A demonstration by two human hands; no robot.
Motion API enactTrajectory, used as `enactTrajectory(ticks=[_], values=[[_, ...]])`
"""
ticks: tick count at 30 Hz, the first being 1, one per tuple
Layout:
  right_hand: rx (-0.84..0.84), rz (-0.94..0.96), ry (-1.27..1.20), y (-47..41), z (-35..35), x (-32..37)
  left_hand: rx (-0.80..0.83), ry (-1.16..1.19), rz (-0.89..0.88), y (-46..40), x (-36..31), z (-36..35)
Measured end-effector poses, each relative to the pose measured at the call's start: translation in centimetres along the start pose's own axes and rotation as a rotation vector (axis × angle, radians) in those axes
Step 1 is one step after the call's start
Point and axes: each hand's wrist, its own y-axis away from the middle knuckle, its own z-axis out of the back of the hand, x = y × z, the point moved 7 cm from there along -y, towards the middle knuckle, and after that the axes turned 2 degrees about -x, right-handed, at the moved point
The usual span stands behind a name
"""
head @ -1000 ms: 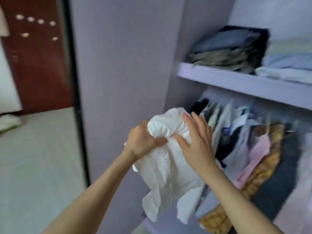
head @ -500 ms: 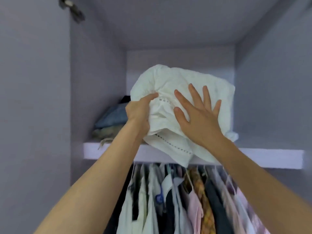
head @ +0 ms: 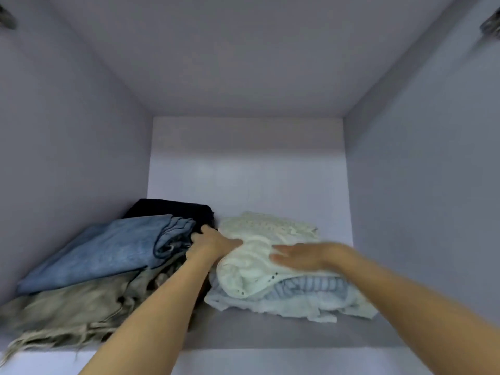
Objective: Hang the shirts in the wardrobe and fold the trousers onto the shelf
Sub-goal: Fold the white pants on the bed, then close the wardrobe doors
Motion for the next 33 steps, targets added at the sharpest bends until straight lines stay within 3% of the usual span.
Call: enactTrajectory(ticks=[2,4,7,11,17,20,24,30,33], values=[[0.065,-0.009,-0.043,-0.9,-3.5,-1.2,-0.044,-0.342,-0.255,-0.4,-0.8,-1.1],[0.041,-0.014,-0.058,-1.5,-4.4,-2.0,0.128,-0.443,-0.422,0.6,-1.2,-4.0],[0.003,-0.019,0.021,-1.1,-4.9,-1.5,0.205,-0.578,-0.406,1.8,-0.1,-5.9],[-0.161,-0.061,0.077,2.6,-4.1,-0.2,0.019,-0.632,-0.457,5.4,-1.3,-3.2],[-0.671,0.011,-0.118,18.1,-3.2,2.3,-0.214,-0.276,-0.664,17.7,0.4,0.1],[-0.844,-0.108,-0.258,27.9,-4.9,1.8,-0.213,-0.034,-0.832,26.6,1.1,-0.5],[-1.070,-0.247,-0.315,41.7,-8.6,1.5,-0.078,0.165,-0.859,37.5,1.9,-3.9],[-1.109,-0.260,0.221,58.7,-9.7,0.3,0.163,0.271,-1.001,51.3,-1.2,-9.6],[-1.218,-0.324,0.328,65.9,-8.0,-1.5,0.218,0.309,-1.159,57.8,-4.8,-11.0]])
